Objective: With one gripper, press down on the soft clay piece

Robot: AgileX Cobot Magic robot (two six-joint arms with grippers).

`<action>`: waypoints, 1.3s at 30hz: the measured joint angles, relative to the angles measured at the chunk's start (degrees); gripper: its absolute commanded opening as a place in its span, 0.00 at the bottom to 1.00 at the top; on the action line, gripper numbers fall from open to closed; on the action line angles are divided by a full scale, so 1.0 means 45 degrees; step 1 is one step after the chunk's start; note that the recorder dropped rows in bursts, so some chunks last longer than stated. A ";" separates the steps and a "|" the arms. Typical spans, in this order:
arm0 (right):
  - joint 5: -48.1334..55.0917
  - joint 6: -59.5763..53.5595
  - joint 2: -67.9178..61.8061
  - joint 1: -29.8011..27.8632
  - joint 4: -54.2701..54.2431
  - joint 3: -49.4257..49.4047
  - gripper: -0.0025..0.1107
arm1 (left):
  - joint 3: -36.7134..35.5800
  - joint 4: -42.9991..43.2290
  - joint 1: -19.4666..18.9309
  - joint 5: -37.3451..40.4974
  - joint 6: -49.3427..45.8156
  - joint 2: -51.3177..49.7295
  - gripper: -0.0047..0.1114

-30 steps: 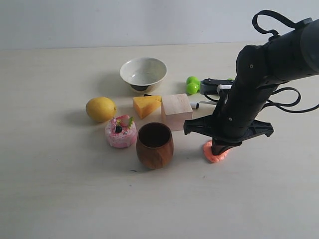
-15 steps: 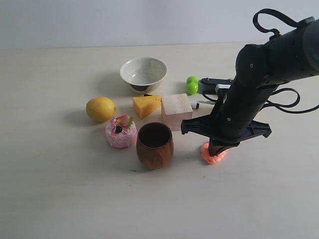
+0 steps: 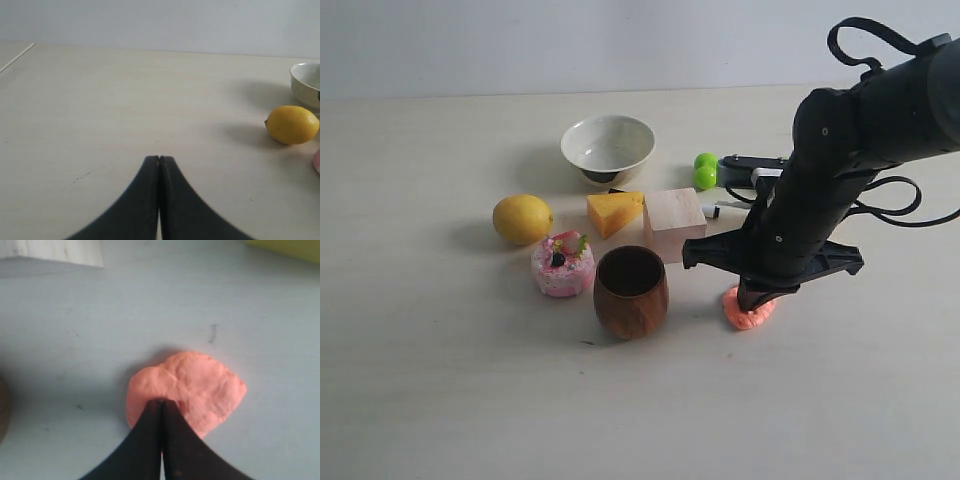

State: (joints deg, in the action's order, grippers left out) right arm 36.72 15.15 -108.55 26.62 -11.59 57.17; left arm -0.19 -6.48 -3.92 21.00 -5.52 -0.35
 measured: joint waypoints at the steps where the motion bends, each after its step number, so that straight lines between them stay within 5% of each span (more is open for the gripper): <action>1: 0.0000 0.0000 0.0054 0.0000 0.0000 0.0000 0.02 | 0.0000 0.0000 0.0000 0.0000 0.0000 0.0000 0.04; 24: -0.2701 -0.0926 0.7760 0.0000 0.1330 -0.0612 0.02 | 0.0000 0.0000 0.0000 0.0000 0.0000 0.0000 0.04; 35: -0.0924 0.1665 0.9720 -0.0061 0.6140 -0.0698 0.02 | 0.0000 0.0000 0.0000 0.0000 0.0000 0.0000 0.04; 39: -0.1358 0.2411 1.1155 -0.1224 0.6844 -0.1344 0.02 | 0.0000 0.0000 0.0000 0.0000 0.0000 0.0000 0.04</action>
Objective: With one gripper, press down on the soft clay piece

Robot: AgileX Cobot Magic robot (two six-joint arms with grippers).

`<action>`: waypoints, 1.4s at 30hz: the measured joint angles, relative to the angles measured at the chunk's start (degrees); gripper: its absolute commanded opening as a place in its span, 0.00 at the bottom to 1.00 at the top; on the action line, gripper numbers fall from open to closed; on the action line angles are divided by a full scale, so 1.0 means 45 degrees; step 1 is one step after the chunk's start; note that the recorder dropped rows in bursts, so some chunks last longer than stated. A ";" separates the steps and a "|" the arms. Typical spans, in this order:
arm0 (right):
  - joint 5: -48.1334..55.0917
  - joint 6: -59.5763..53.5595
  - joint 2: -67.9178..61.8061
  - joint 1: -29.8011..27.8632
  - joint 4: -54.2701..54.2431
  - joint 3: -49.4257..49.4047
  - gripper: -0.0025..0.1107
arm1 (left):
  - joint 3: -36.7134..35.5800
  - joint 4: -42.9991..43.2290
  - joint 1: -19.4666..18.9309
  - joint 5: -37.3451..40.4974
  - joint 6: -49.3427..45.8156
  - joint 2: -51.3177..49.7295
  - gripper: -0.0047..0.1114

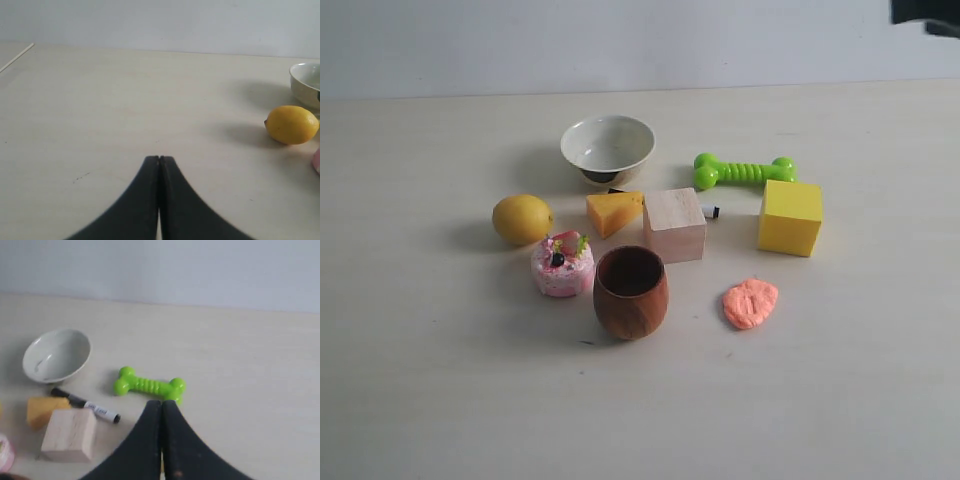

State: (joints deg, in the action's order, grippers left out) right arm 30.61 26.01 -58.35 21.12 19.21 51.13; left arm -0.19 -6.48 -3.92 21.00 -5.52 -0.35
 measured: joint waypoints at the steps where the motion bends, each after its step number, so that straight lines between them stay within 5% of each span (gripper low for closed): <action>1: -0.0531 0.0135 0.0971 -0.1073 0.0000 -0.0601 0.02 | 0.0000 0.0000 0.0000 0.0000 0.0000 0.0000 0.04; 5: -0.1405 -0.0060 0.4603 -0.3953 0.0000 -0.3250 0.02 | 0.0000 0.0000 0.0000 0.0000 0.0000 0.0000 0.04; 10: -0.1836 -0.0361 0.9321 -0.5780 0.0000 -0.6163 0.02 | 0.0000 0.0000 0.0000 0.0000 0.0000 0.0000 0.04; 24: -0.4623 -0.1368 1.1322 -0.5914 -0.0990 -1.0420 0.02 | 0.0000 0.0000 0.0000 0.0000 0.0000 0.0000 0.04; 30: -0.4965 -0.5978 1.2388 -0.5914 -0.4667 -1.1235 0.02 | 0.0000 0.0000 0.0000 0.0000 0.0000 0.0000 0.04; 42: -0.3045 -0.6318 1.2589 -0.5914 -0.4644 -1.1290 0.02 | 0.0000 0.0000 0.0000 0.0000 0.0000 0.0000 0.04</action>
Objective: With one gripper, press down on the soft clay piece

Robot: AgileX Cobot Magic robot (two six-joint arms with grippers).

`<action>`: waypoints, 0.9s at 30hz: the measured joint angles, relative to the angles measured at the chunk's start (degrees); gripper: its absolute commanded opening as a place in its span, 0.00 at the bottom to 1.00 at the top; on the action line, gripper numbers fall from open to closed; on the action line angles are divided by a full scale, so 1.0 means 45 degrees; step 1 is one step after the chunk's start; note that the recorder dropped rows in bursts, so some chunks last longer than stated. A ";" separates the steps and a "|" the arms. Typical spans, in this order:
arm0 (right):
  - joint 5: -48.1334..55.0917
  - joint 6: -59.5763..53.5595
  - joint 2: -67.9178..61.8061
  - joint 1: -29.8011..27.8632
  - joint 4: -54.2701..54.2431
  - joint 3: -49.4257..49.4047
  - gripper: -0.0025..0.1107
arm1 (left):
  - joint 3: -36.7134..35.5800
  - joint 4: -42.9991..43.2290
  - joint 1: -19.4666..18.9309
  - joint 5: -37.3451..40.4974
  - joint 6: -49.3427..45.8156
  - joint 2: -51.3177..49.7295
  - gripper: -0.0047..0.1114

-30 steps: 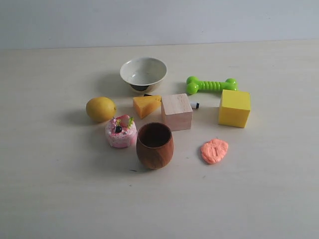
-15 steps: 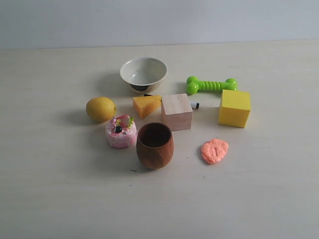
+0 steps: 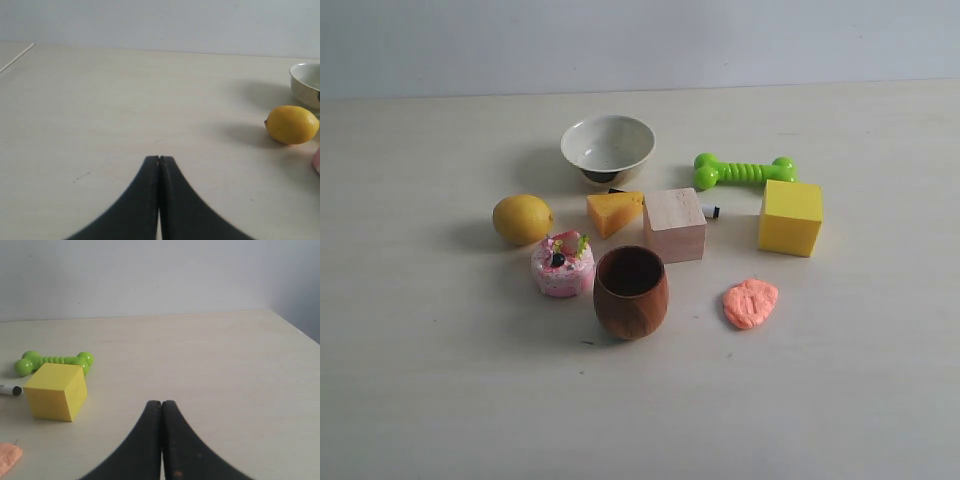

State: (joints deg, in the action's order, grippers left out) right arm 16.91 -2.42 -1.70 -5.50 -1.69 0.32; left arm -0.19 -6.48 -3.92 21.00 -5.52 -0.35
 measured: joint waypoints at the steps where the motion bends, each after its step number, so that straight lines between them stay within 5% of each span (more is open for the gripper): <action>1: 0.0077 0.0000 0.0000 0.0000 0.0000 0.0000 0.02 | 0.0000 0.0000 0.0000 0.0000 0.0000 0.0000 0.04; 27: 0.0165 0.0000 0.0000 0.0000 0.0000 0.0000 0.02 | 0.0000 0.0000 0.0000 0.0000 0.0000 0.0000 0.04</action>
